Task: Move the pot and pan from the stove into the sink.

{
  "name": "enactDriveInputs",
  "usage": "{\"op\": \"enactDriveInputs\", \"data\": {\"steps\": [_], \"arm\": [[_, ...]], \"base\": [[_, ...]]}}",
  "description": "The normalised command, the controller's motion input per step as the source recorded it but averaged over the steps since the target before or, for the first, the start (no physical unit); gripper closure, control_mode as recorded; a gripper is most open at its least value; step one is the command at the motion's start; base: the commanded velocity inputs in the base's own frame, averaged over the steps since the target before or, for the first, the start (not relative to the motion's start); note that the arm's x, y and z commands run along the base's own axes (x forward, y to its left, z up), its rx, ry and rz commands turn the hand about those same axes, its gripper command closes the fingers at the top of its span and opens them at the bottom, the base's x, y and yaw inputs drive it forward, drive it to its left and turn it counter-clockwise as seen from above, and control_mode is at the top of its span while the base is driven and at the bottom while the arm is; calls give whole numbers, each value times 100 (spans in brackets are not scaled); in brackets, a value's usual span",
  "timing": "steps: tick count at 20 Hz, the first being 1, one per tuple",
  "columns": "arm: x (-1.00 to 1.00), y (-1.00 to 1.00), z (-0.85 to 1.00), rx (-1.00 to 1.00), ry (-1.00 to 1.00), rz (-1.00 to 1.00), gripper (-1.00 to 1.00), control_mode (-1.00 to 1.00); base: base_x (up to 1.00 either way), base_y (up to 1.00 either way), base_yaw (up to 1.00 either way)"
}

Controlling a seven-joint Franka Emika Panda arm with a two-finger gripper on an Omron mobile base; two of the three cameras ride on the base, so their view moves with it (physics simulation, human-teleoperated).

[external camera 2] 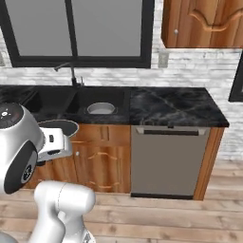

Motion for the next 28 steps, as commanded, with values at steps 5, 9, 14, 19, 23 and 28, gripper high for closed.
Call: {"op": "enactDriveInputs", "data": {"steps": [5,9,14,19,23,28], "arm": [[0,0,0,0,0,0,100,100],[0,0,0,0,0,0,100,100],[0,0,0,0,0,0,100,100],[0,0,0,0,0,0,100,100],[0,0,0,0,0,0,100,100],[0,0,0,0,0,0,100,100]], "base": [[0,96,0],[0,66,0],[6,3,0],[54,29,0],[65,43,0],[70,48,-1]]}}
